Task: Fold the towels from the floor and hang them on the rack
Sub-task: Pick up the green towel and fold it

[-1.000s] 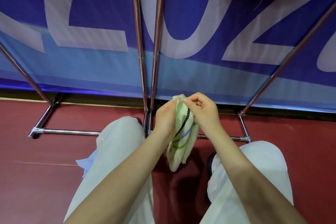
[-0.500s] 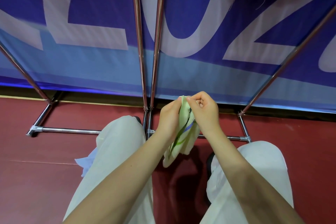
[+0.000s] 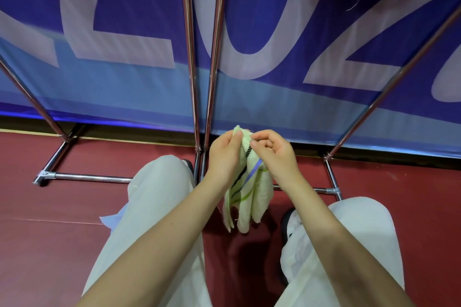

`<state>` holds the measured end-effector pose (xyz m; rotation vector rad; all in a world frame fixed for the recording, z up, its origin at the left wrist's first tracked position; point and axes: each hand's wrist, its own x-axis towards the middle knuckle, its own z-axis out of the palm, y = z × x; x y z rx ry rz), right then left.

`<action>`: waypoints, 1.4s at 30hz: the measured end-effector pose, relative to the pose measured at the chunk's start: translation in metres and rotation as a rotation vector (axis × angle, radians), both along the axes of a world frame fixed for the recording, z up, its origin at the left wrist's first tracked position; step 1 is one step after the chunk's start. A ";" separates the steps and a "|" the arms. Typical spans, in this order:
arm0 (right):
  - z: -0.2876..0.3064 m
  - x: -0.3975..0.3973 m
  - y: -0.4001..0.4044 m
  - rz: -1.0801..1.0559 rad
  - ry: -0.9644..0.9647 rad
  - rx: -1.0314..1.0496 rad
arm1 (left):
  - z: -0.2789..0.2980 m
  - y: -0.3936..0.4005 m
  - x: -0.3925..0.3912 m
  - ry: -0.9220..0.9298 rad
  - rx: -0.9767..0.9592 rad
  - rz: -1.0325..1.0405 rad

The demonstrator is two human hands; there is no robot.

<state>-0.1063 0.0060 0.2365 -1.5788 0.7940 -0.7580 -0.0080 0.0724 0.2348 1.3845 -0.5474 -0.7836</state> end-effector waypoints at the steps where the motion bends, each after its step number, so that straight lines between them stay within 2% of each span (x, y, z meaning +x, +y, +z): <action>1: -0.001 -0.001 0.000 -0.002 0.000 -0.016 | 0.002 0.001 0.002 -0.046 0.000 0.012; 5: -0.006 -0.007 0.000 -0.047 -0.006 -0.046 | 0.007 0.003 0.012 -0.133 -0.033 0.081; 11: -0.025 -0.010 0.009 -0.019 0.062 -0.031 | 0.013 0.010 0.039 0.019 -0.119 0.194; 15: -0.038 -0.019 0.008 -0.005 0.134 -0.094 | 0.015 0.016 0.063 0.079 -0.115 0.266; 22: -0.065 -0.049 0.002 0.087 0.567 -0.314 | 0.005 0.040 0.106 0.011 -0.036 0.364; 26: -0.070 -0.056 0.004 0.133 0.762 -0.470 | 0.000 0.053 0.104 -0.129 -0.015 0.322; 28: -0.072 -0.057 0.003 0.107 0.786 -0.502 | -0.003 0.058 0.104 -0.203 0.002 0.294; 32: -0.075 -0.056 -0.006 0.035 0.790 -0.404 | -0.005 0.066 0.100 -0.283 0.040 0.265; 42: -0.073 -0.053 -0.014 -0.128 0.721 -0.483 | -0.006 0.071 0.098 -0.281 0.039 0.250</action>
